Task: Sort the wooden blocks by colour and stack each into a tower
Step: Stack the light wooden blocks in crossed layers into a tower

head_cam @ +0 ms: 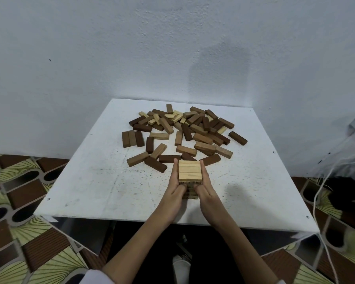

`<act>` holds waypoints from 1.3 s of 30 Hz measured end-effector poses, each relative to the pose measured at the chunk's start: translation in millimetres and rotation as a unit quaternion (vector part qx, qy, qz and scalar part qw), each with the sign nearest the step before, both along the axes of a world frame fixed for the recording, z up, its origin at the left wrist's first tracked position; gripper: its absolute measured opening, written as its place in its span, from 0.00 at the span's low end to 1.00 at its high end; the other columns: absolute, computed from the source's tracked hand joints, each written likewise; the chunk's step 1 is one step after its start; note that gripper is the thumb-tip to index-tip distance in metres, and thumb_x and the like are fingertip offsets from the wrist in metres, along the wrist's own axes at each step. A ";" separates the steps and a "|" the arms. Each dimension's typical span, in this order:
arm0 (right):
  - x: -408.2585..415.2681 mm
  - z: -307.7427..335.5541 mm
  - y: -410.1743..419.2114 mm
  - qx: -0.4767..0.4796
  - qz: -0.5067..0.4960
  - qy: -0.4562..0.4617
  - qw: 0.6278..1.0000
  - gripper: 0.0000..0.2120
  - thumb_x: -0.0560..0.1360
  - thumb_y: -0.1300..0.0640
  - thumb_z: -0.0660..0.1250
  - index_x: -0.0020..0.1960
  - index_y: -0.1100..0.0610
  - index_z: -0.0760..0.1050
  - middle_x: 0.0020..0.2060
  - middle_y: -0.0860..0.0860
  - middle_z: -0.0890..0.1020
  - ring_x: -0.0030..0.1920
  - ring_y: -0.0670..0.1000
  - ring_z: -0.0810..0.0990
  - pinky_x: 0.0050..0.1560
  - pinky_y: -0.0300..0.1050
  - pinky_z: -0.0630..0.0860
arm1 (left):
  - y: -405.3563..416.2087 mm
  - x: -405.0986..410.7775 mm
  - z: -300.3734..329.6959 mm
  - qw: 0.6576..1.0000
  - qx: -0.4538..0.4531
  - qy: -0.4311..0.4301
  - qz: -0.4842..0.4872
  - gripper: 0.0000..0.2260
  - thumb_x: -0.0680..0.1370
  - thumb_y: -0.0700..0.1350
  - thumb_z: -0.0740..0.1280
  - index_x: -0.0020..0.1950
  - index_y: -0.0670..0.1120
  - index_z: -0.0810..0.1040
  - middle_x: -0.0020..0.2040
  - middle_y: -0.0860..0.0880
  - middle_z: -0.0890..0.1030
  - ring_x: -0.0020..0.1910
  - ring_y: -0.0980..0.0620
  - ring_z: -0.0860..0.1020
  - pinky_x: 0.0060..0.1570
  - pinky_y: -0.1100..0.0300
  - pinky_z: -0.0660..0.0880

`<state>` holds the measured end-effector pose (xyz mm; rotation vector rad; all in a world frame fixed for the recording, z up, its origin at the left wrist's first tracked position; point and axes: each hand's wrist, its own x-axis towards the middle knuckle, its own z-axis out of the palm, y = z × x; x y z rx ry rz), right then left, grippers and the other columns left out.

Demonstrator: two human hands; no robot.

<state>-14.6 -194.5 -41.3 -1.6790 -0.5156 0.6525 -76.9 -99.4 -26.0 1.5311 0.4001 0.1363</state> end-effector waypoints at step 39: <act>-5.3 9.0 0.2 0.010 -0.006 -0.026 1.000 0.27 0.82 0.60 0.49 0.76 0.42 0.43 0.75 0.44 0.53 0.70 0.42 0.59 0.59 0.25 0.61 | -3.8 -3.2 6.3 1.000 0.015 -0.007 0.014 0.27 0.83 0.36 0.49 0.76 0.55 0.44 0.66 0.58 0.60 0.55 0.74 0.64 0.46 0.85 0.62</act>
